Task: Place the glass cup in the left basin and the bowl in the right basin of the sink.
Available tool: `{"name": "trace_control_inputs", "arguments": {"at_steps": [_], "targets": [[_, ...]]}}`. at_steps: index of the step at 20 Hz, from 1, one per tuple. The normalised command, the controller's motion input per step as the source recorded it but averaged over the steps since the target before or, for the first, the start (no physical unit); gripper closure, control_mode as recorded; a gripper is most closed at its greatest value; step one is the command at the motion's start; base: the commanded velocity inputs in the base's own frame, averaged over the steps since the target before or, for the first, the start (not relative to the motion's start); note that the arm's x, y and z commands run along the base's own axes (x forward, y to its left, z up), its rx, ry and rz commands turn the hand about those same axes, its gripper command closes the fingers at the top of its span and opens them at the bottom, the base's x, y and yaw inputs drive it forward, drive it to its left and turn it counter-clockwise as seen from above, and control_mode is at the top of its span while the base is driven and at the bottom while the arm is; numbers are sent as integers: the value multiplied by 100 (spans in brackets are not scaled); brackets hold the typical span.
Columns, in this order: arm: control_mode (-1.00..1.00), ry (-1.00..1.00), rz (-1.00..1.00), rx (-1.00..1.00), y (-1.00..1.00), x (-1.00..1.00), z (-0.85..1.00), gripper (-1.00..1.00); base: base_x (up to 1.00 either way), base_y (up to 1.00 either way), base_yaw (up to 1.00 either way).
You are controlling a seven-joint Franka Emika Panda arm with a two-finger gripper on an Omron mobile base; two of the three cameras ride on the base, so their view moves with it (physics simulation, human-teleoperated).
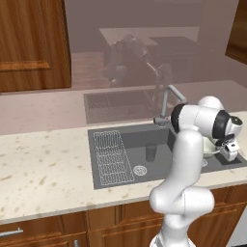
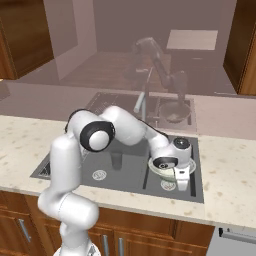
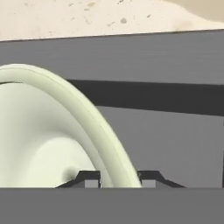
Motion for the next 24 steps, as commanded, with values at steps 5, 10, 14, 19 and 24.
{"name": "trace_control_inputs", "arguments": {"at_steps": [5,10,14,19,24], "targets": [[-100,0,0,0,-4,17,-44,100,0,0,0],[-100,0,0,0,0,19,-39,100,0,0,0],[-100,0,0,0,0,28,-49,100,0,0,0],[-100,0,0,0,0,31,-35,-100,0,0,0],[-100,-2,1,5,-9,6,5,-100,0,0,0]]}}
